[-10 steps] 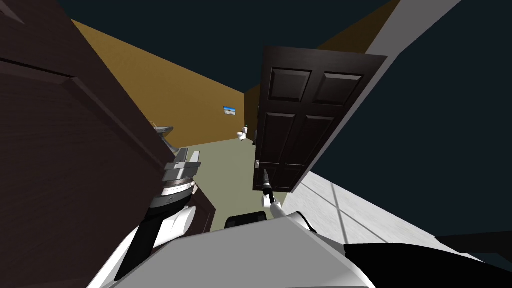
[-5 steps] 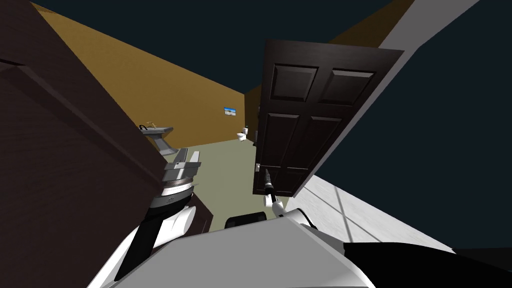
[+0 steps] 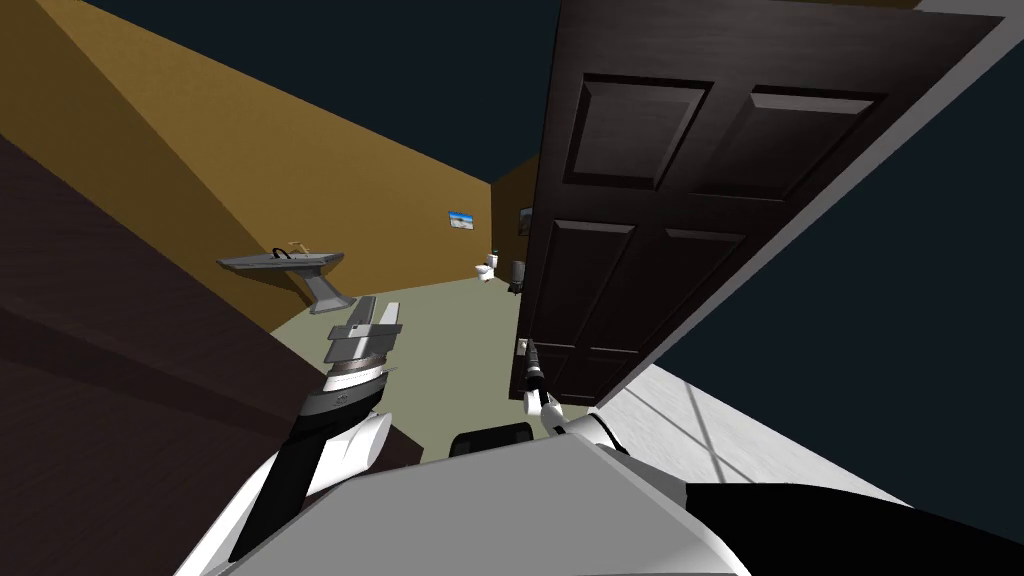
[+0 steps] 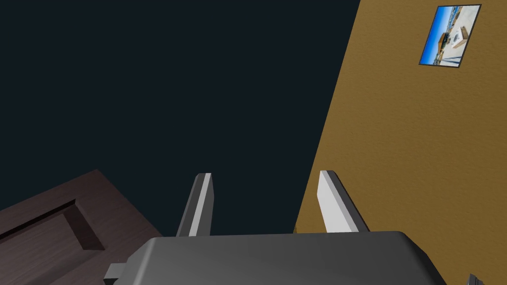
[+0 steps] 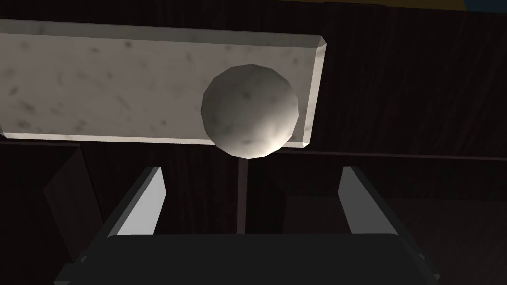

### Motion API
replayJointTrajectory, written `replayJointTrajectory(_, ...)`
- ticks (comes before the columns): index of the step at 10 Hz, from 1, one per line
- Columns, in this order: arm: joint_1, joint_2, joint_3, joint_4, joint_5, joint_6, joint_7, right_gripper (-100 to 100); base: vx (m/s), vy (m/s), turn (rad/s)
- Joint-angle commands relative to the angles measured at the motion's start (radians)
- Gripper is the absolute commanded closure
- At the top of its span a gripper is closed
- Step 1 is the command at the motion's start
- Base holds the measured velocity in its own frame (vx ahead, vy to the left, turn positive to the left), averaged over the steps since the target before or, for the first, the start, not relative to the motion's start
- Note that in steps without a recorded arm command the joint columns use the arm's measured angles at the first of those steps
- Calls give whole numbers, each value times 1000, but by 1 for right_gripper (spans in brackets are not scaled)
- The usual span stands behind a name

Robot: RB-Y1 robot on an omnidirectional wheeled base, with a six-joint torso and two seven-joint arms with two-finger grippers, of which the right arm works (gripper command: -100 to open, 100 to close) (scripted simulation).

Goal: Push the door open

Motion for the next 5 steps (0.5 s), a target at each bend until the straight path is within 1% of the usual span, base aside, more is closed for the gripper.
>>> replayJointTrajectory(1, 27, 15, 1, -50, 1, 21, 9, -100, 107, 50, -21)
replayJointTrajectory(2, 27, 15, 1, -35, 1, 21, 9, -100, 23, 48, 16)
replayJointTrajectory(3, 27, 15, 1, -37, 1, 21, 9, -100, -5, 18, 15)
replayJointTrajectory(4, 27, 15, 1, -53, 1, 21, 9, -100, -14, -1, 0)
replayJointTrajectory(5, 27, 15, 1, -53, 1, 21, 9, -100, -11, -7, -1)
